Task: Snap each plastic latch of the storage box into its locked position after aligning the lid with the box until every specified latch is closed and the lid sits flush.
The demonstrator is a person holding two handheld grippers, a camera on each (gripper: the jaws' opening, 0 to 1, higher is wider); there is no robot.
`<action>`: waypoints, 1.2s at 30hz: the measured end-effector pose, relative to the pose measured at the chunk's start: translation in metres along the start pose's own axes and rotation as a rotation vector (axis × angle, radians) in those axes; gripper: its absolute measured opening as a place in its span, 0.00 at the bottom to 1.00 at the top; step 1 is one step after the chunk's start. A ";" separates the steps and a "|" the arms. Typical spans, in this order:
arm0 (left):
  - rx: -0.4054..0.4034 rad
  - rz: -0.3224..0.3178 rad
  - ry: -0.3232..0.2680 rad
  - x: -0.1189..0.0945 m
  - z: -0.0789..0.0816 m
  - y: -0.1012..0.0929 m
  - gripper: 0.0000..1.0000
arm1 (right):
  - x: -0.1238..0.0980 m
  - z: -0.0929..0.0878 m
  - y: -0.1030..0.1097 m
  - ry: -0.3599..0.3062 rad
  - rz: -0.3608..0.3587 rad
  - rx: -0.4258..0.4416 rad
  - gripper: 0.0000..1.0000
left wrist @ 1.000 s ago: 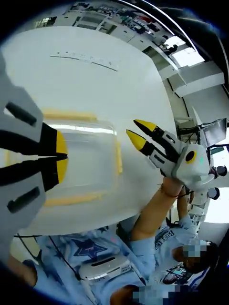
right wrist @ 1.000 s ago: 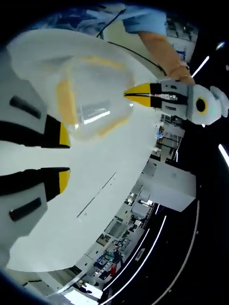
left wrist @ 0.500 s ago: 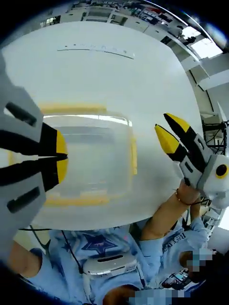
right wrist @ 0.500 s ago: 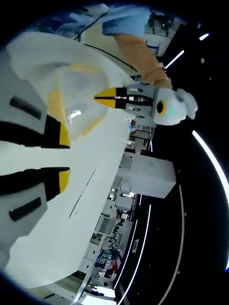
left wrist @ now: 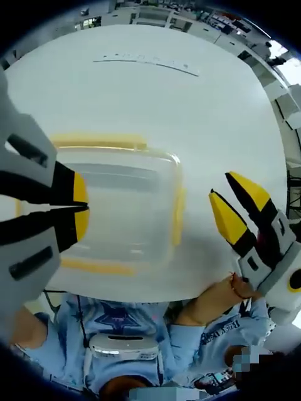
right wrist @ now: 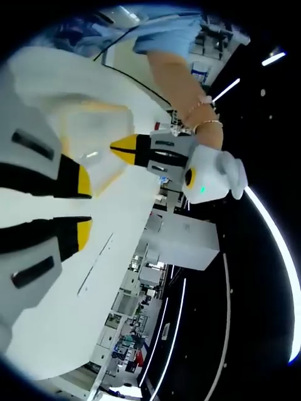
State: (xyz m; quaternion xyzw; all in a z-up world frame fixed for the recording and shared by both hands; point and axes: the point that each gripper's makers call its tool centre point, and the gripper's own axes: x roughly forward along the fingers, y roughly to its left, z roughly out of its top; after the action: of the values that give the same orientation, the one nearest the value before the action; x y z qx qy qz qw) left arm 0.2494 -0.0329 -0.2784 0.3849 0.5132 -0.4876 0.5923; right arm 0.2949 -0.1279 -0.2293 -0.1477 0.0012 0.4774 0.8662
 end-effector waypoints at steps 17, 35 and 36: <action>0.001 0.016 0.114 0.001 0.007 0.004 0.00 | -0.003 -0.007 0.000 -0.018 0.032 -0.030 0.08; -0.015 -0.018 0.067 0.002 0.010 0.007 0.00 | 0.005 -0.019 0.021 0.030 0.181 -0.017 0.00; -0.010 -0.017 0.073 0.002 0.010 0.007 0.00 | 0.004 -0.020 0.021 0.035 0.180 -0.018 0.00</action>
State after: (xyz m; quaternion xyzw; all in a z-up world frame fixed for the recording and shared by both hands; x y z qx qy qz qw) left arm 0.2582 -0.0410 -0.2790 0.3948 0.5402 -0.4756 0.5710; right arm 0.2825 -0.1187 -0.2541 -0.1634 0.0254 0.5507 0.8182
